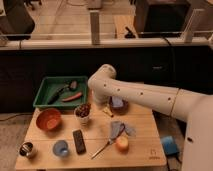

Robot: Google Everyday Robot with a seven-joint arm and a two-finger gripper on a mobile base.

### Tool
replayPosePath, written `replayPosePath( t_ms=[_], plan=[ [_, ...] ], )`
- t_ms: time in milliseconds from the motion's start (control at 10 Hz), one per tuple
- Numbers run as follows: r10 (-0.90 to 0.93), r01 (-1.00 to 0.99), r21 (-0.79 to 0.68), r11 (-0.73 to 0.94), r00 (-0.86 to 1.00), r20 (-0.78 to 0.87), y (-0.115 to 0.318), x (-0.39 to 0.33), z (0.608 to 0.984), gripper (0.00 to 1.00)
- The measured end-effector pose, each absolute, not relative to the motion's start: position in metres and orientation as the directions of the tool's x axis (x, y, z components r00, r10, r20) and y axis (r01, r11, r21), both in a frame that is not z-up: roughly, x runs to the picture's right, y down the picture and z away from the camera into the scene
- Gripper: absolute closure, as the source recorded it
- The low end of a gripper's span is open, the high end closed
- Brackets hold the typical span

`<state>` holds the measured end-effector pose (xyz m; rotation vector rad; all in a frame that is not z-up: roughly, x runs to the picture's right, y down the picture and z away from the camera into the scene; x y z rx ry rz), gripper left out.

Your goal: Place grapes in red bowl

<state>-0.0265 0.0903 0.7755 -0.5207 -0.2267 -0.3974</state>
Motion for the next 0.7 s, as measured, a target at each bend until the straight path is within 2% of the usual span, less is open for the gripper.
replayPosePath(
  t_ms=[100, 200, 700],
  plan=[
    [-0.330, 0.454, -0.428, 0.781, 0.883, 0.333, 0.091, -0.023, 0.773, 0.21],
    [-0.341, 0.475, -0.423, 0.772, 0.871, 0.355, 0.091, -0.019, 0.770, 0.20],
    [-0.391, 0.567, -0.398, 0.721, 0.807, 0.443, 0.088, -0.017, 0.769, 0.20]
  ],
)
